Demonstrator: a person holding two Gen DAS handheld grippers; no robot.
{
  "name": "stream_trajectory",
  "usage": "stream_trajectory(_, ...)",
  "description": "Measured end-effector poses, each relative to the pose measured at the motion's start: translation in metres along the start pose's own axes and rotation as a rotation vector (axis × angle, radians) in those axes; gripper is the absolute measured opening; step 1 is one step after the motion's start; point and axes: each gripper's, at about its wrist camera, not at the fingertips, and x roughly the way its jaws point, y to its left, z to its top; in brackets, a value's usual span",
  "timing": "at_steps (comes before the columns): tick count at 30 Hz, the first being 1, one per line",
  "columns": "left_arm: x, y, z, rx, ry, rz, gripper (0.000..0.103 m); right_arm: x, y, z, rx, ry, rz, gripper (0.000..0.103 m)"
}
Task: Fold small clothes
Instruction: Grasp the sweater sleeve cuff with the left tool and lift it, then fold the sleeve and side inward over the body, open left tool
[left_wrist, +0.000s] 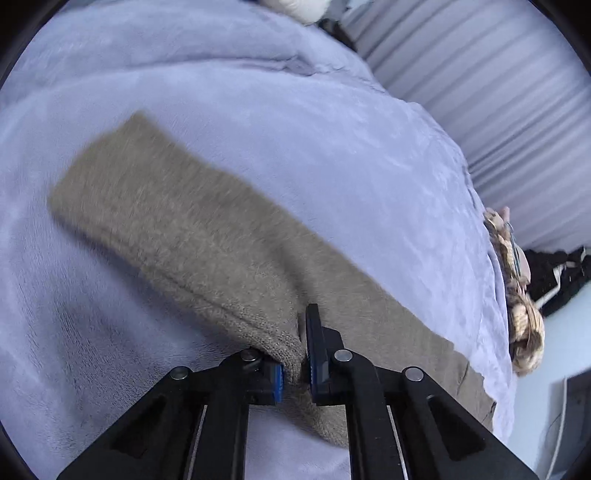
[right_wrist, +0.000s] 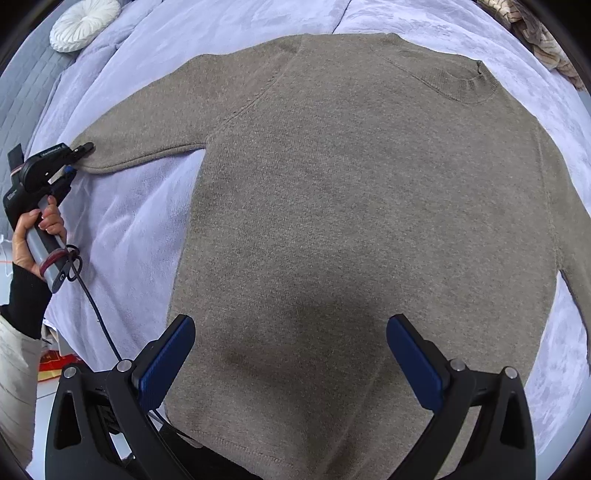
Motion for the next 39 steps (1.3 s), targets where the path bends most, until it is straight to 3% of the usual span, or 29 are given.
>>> stream_trajectory(7,-0.032,-0.129,-0.012,0.279,-0.033,-0.193,0.011,-0.015,-0.028,-0.004,0.075,-0.055,0.045,0.103)
stream_trajectory(12,-0.029,-0.245,-0.058,0.485,0.037,-0.355,0.011,-0.032,-0.059,-0.011,0.167,-0.120,0.084,0.103)
stream_trajectory(17,0.009,-0.347,-0.136,0.672,0.185,-0.395,0.011,-0.049,-0.113,-0.031,0.308,-0.178,0.090,0.103)
stream_trajectory(21,0.048,-0.394,-0.215,0.840,0.312,-0.334,0.011,-0.051,-0.161,-0.050,0.438,-0.191,0.082,0.103)
stream_trajectory(23,0.065,-0.397,-0.245,0.898,0.361,-0.282,0.011,-0.052,-0.185,-0.062,0.488,-0.184,0.075,0.103)
stream_trajectory(25,0.077,-0.396,-0.267,0.946,0.393,-0.205,0.046,-0.047,-0.202,-0.070,0.536,-0.170,0.071,0.103)
stream_trajectory(26,0.080,-0.393,-0.273,0.952,0.403,-0.178,0.083,-0.044,-0.207,-0.072,0.552,-0.162,0.072,0.103)
stream_trajectory(27,0.076,-0.389,-0.275,0.947,0.376,-0.166,0.091,-0.042,-0.211,-0.073,0.561,-0.154,0.070,0.103)
stream_trajectory(30,0.053,-0.374,-0.265,0.958,0.346,-0.174,0.091,-0.035,-0.215,-0.066,0.554,-0.146,0.055,0.103)
stream_trajectory(33,0.028,-0.359,-0.231,0.942,0.260,-0.166,0.091,-0.037,-0.204,-0.043,0.467,-0.174,0.021,0.103)
stream_trajectory(36,0.021,-0.329,-0.180,0.877,0.200,-0.096,0.091,-0.040,-0.175,-0.003,0.274,-0.235,-0.060,0.103)
stream_trajectory(39,0.048,-0.297,-0.136,0.778,0.227,0.027,0.091,-0.037,-0.131,0.042,0.031,-0.295,-0.165,0.103)
